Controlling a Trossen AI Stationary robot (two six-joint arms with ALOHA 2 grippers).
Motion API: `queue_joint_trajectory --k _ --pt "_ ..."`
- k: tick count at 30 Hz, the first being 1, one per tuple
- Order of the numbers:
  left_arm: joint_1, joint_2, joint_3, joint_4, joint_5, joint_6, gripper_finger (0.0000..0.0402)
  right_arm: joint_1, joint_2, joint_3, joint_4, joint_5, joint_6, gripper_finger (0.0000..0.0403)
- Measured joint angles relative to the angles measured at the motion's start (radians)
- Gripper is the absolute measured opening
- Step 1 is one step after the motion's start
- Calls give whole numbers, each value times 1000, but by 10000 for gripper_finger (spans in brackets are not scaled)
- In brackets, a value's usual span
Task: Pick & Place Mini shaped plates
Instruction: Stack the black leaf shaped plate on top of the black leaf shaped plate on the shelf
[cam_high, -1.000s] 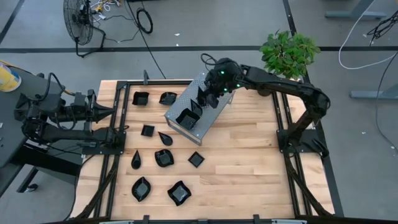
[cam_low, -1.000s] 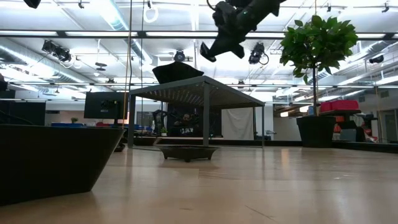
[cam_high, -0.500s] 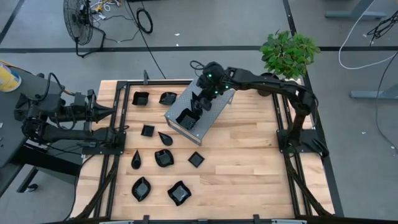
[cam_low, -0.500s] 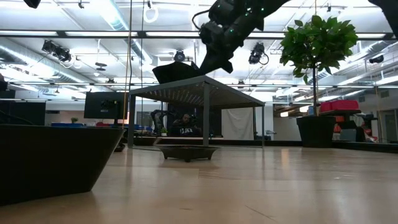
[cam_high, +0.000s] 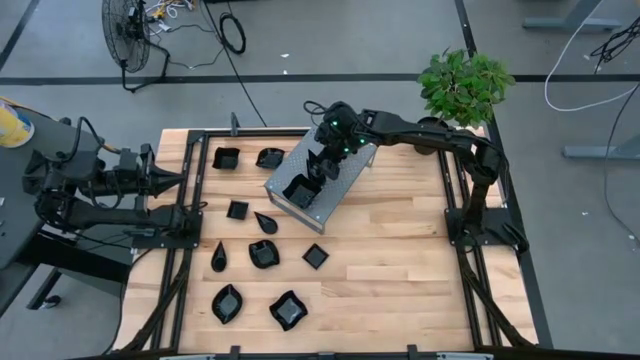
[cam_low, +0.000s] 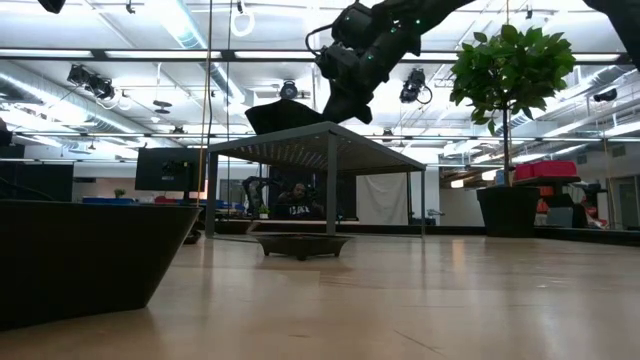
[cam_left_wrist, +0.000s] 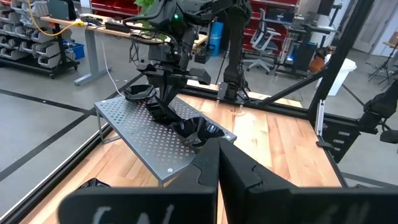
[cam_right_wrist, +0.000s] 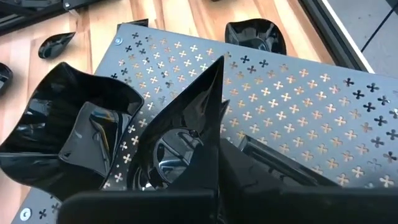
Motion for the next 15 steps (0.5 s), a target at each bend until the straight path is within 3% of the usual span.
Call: queue_joint_trajectory --k 15 --pt "0 0 0 0 0 0 5 0 0 -24 1 1 -7 0"
